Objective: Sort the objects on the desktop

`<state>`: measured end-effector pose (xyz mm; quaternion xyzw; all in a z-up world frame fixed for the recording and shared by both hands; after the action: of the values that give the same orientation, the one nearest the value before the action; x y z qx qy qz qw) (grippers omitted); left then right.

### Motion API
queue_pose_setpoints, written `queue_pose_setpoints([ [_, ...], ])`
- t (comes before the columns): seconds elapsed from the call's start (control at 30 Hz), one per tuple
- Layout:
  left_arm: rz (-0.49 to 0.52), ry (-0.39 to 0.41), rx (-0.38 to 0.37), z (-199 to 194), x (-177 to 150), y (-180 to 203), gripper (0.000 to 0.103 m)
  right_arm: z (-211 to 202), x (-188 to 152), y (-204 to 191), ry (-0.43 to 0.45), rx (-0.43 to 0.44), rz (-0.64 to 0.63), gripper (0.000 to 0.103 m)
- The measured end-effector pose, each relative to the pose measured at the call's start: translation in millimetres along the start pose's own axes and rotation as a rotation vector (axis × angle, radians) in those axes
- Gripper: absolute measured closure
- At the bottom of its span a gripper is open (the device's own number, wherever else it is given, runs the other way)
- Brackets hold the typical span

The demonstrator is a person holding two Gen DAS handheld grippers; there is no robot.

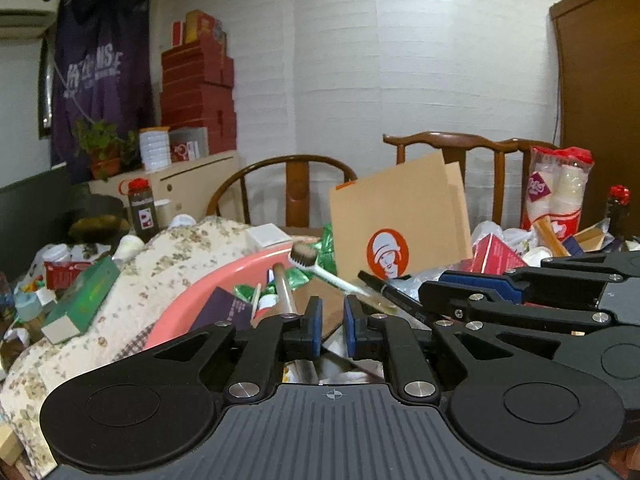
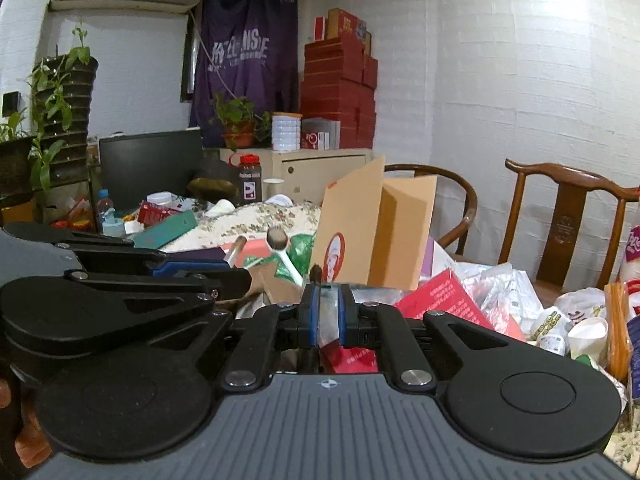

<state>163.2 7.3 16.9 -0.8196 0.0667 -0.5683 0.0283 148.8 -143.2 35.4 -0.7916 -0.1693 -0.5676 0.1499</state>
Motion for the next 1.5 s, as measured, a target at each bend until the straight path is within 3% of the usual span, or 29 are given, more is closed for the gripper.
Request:
queue_pose_setpoints([
  [0.13, -0.012, -0.004, 0.013, 0, -3, -1, 0.068, 0, -4, -3, 0.017, -0.018, -0.020, 0.089],
  [0.33, -0.041, 0.006, 0.072, -5, -3, -9, 0.044, -9, -7, -3, 0.060, -0.040, -0.020, 0.072],
  [0.37, -0.050, 0.006, 0.084, -6, -4, -11, 0.041, -13, -7, -3, 0.075, -0.040, -0.014, 0.059],
  [0.4, -0.060, 0.006, 0.094, -8, -4, -14, 0.037, -18, -9, -1, 0.088, -0.059, -0.007, 0.040],
  [0.47, -0.079, 0.011, 0.091, -12, -4, -18, 0.029, -26, -11, 1, 0.113, -0.111, -0.008, 0.021],
  [0.5, -0.075, 0.019, 0.085, -15, -4, -17, 0.025, -31, -13, 2, 0.130, -0.123, -0.018, 0.018],
  [0.67, -0.029, 0.050, 0.110, -31, -4, -5, 0.015, -51, -25, 7, 0.158, -0.159, -0.026, 0.012],
  [0.87, -0.045, 0.065, 0.113, -53, -9, 3, 0.001, -73, -39, 16, 0.179, -0.218, -0.025, 0.005],
  [1.1, -0.085, 0.015, 0.094, -75, -22, 7, 0.000, -97, -56, 29, 0.203, -0.242, 0.071, 0.001],
  [1.23, -0.034, -0.005, 0.136, -90, -33, 15, 0.000, -102, -61, 33, 0.146, -0.261, 0.102, 0.001],
  [1.5, 0.053, -0.066, 0.189, -117, -57, 25, 0.000, -115, -77, 12, 0.012, -0.267, 0.042, 0.000],
])
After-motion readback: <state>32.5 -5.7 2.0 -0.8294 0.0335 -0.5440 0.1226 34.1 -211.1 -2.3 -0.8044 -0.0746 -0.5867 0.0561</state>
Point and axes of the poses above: each gripper's, at about its wrist camera, not at the fingertips, and z roughly the way its jaws point, y to its right, x to its top, the point moved 4 cm from there along z, roughly the way its jaws point, and after that the axes turned 11 degrees about x, right-handed, at the moved point
